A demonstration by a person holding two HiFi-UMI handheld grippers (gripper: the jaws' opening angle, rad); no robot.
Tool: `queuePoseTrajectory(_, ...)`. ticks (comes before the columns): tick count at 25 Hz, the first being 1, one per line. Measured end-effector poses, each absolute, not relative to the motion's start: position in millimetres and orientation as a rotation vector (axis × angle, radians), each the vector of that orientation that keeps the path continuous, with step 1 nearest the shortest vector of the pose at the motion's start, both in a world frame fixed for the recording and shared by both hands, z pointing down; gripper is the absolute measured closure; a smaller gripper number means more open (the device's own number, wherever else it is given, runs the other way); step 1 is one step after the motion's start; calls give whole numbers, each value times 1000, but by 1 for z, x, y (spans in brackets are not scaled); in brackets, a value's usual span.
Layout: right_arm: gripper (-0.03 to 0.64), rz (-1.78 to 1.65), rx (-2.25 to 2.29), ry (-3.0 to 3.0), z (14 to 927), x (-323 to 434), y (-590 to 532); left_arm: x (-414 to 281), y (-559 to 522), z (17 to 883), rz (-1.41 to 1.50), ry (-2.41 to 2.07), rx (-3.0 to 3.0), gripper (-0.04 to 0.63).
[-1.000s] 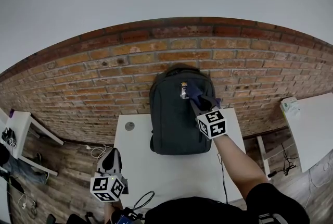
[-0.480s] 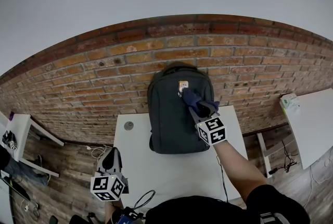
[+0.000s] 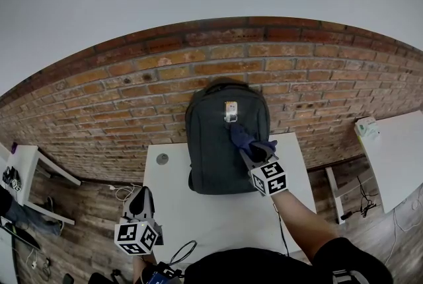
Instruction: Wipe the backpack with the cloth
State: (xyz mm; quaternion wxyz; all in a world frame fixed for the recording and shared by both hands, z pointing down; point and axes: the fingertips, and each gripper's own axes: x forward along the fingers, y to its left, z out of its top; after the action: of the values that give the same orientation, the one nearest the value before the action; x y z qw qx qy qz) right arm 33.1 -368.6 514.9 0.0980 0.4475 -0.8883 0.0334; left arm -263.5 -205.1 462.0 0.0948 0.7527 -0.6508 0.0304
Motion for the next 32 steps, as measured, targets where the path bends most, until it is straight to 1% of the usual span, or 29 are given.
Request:
queuePoseTrajectory(8,531,169,1306,-2634,536,37,-345,-261,-206,464,94,-1918,2234,601)
queuePoseTrajectory(18,531,277,1245,-2603,586,48,-299,-256,-209,465,99,-1907,2243,601)
queuePoseTrajectory(24,531,357,1207,-2490,636,59,-276,-253,-212,464,105,-1899,2252,601)
queuePoseTrajectory(32,530,476,1149,-2381,689,54,-253,-251,-214,464,113,-1894,2257,601)
